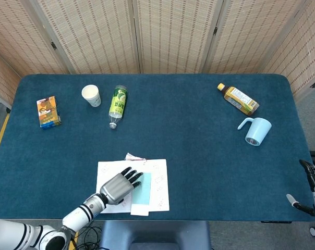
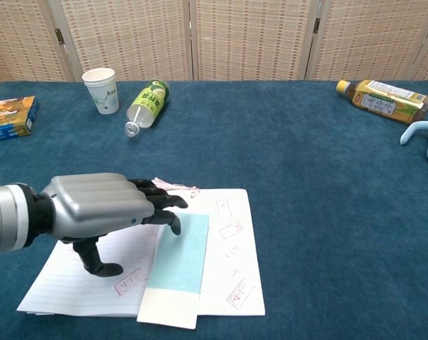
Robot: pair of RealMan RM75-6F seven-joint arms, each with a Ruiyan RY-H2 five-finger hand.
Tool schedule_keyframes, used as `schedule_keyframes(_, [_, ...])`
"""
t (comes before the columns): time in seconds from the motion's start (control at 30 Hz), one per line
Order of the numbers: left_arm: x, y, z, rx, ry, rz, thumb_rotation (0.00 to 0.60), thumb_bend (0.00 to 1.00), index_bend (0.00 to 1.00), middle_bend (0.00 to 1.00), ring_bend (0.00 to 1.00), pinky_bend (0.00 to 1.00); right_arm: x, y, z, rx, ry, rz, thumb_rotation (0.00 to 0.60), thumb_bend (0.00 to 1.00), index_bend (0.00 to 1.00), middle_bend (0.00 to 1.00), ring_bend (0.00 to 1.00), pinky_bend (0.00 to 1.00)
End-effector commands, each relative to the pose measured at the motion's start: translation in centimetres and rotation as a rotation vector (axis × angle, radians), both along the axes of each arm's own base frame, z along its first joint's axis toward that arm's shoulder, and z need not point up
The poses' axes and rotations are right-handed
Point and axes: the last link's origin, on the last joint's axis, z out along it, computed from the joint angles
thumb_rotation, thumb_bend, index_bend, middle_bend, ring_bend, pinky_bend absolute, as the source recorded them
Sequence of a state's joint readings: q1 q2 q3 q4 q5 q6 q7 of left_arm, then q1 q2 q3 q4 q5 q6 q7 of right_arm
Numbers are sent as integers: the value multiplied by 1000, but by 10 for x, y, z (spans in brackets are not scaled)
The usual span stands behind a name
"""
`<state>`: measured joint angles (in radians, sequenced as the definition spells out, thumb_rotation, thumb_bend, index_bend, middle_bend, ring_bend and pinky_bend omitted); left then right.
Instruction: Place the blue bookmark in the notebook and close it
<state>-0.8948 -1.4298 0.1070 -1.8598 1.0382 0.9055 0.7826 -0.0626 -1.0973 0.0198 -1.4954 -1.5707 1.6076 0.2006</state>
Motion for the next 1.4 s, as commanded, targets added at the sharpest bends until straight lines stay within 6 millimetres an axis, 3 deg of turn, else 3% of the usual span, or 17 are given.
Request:
schedule_keyframes(0.03, [3,-4,6,-3,-25,-4,600,321,207,0,0,85,0,0,0,-1,-1,1,600,113,37,128,40,120])
schedule_keyframes(0.33, [12,-28,4,-58,-77,-68,600,321,143,0,0,85,-2,2,0,-1,-4,-4,600,113,37,128,40,120])
schedule_keyframes(0.77, [35,-49,-25,-120,-124,-173,600,321,86,0,0,85,-2,4,2,-5,0,-9,600,113,37,128,40,120])
schedule_keyframes(1.4, [36,-50,-51,-103,-78,-186,600,322,86,0,0,85,-3,6,3,-8,2,-18,600,113,36,128,40,120])
